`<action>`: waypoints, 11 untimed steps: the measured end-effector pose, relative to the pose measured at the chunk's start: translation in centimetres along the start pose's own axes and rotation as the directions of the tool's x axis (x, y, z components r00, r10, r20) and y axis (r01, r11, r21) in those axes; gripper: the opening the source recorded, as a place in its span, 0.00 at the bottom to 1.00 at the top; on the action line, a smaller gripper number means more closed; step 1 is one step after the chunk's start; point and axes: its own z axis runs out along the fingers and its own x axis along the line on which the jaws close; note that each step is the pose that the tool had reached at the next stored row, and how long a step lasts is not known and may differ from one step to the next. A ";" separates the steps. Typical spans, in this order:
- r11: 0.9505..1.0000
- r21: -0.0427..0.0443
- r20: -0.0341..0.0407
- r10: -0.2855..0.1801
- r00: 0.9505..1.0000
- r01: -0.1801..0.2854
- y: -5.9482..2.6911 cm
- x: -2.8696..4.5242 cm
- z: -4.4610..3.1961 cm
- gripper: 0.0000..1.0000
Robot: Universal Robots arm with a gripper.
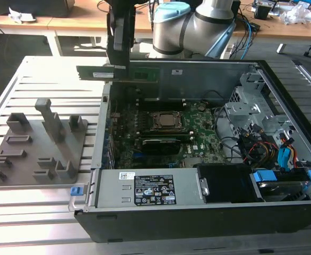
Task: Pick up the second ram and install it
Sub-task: 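Pick up the second ram and move it above second insertion slot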
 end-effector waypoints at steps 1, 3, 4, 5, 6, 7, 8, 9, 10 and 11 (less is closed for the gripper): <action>1.000 0.000 -0.003 0.000 1.000 0.000 -0.37 -0.08 0.10 0.14; 1.000 -0.001 -0.011 0.001 1.000 -0.001 -1.72 -0.44 0.51 0.14; 1.000 -0.002 -0.015 0.001 1.000 -0.001 -2.47 -0.65 0.75 0.14; 1.000 -0.003 -0.019 0.001 1.000 -0.002 -3.34 -0.91 1.04 0.14; 1.000 -0.003 -0.021 0.002 1.000 -0.002 -3.92 -1.10 1.25 0.14; 1.000 -0.003 -0.022 0.002 1.000 -0.002 -4.29 -1.22 1.40 0.14; 1.000 -0.004 -0.025 0.002 1.000 -0.002 -5.19 -1.54 1.76 0.14; 1.000 -0.005 -0.025 0.002 1.000 -0.002 -6.07 -1.91 2.14 0.14; 1.000 -0.006 -0.026 0.002 1.000 -0.002 -6.60 -2.17 2.43 0.14; 1.000 -0.007 -0.027 0.002 1.000 -0.003 -6.95 -2.45 2.69 0.14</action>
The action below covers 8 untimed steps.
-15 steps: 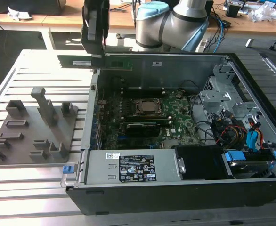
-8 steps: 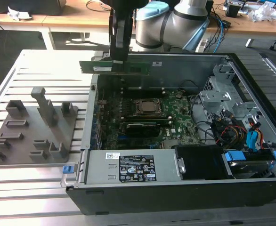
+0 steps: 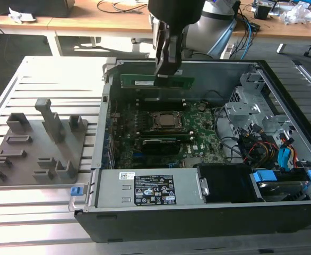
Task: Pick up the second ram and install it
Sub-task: 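Pick up the second ram and move it above second insertion slot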
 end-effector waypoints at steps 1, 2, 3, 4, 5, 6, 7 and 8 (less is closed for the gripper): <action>1.000 -0.001 -0.001 0.000 1.000 0.000 -0.44 -0.36 0.29 0.14; 1.000 -0.001 -0.001 0.000 1.000 0.000 -1.32 -0.94 0.71 0.14; 1.000 -0.002 -0.001 0.000 1.000 0.000 -1.92 -1.38 1.01 0.14; 1.000 -0.002 -0.001 0.000 1.000 0.000 -2.22 -1.65 1.17 0.14; 1.000 -0.003 -0.001 0.000 1.000 0.000 -2.92 -2.24 1.50 0.14; 1.000 -0.004 -0.001 0.000 1.000 0.000 -3.72 -2.96 1.88 0.14; 1.000 -0.004 -0.001 0.000 1.000 0.000 -4.30 -3.53 2.17 0.14; 1.000 -0.004 -0.001 0.000 1.000 0.000 -4.62 -3.87 2.34 0.14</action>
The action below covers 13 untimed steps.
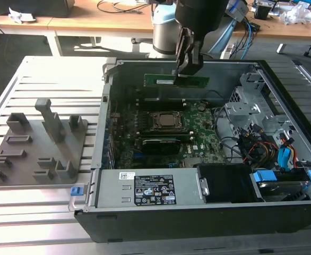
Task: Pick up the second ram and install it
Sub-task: 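Pick up the second ram and move it above second insertion slot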
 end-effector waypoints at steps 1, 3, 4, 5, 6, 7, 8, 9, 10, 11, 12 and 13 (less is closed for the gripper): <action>1.000 0.000 0.000 0.000 1.000 0.000 -0.37 -0.41 0.21 0.14; 1.000 -0.001 0.000 0.000 1.000 0.000 -1.06 -1.16 0.59 0.14; 1.000 -0.001 0.000 0.000 1.000 0.000 -1.58 -1.66 0.89 0.14; 1.000 -0.002 -0.001 0.000 1.000 0.000 -2.18 -2.23 1.25 0.14; 1.000 -0.002 -0.001 0.000 1.000 0.000 -2.57 -2.59 1.53 0.14; 1.000 -0.002 -0.002 0.000 1.000 0.000 -2.80 -2.79 1.75 0.14; 1.000 -0.003 -0.003 0.000 1.000 0.000 -2.95 -2.87 2.01 0.14; 1.000 -0.003 -0.004 0.000 1.000 0.000 -3.05 -2.86 2.48 0.14; 1.000 -0.003 -0.004 0.001 1.000 -0.001 -3.09 -2.85 2.85 0.14; 1.000 -0.002 -0.004 0.000 1.000 0.000 -3.14 -2.84 3.19 0.14; 1.000 -0.002 -0.005 0.000 1.000 0.000 -3.16 -2.83 3.43 0.14; 1.000 -0.002 -0.005 0.001 1.000 -0.001 -3.18 -2.82 3.62 0.14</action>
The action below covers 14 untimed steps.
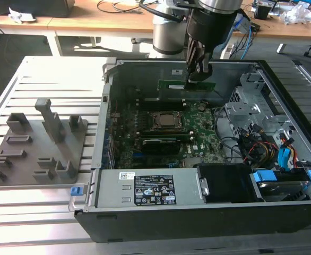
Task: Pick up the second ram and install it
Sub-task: 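Pick up the second ram and move it above second insertion slot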
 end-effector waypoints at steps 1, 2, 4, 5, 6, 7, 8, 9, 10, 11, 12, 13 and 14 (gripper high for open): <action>1.000 0.000 0.000 0.000 1.000 0.000 -0.03 0.02 0.23 0.14; 1.000 0.000 0.000 0.000 1.000 0.000 -0.05 0.05 0.42 0.14; 1.000 0.000 0.000 0.000 1.000 0.000 -0.09 0.42 0.78 0.14; 1.000 0.000 0.000 0.000 1.000 0.000 -0.15 1.30 1.07 0.14; 1.000 0.000 0.000 0.000 1.000 0.000 -0.17 1.53 1.16 0.14; 1.000 0.000 0.000 0.000 1.000 0.000 -0.17 1.55 1.19 0.14; 1.000 0.000 0.000 0.000 1.000 0.000 -0.17 1.55 1.19 0.14; 1.000 0.000 0.000 0.000 1.000 0.000 -0.17 1.55 1.19 0.14; 1.000 0.000 0.000 0.000 1.000 0.000 -0.17 1.55 1.19 0.14; 1.000 0.000 0.000 0.000 1.000 0.000 -0.17 1.55 1.19 0.14; 1.000 0.000 0.000 0.000 1.000 0.000 -0.17 1.55 1.20 0.14; 1.000 0.000 0.000 0.000 1.000 0.000 -0.17 1.55 1.20 0.14; 1.000 0.000 0.000 0.000 1.000 0.000 -0.17 1.55 1.20 0.14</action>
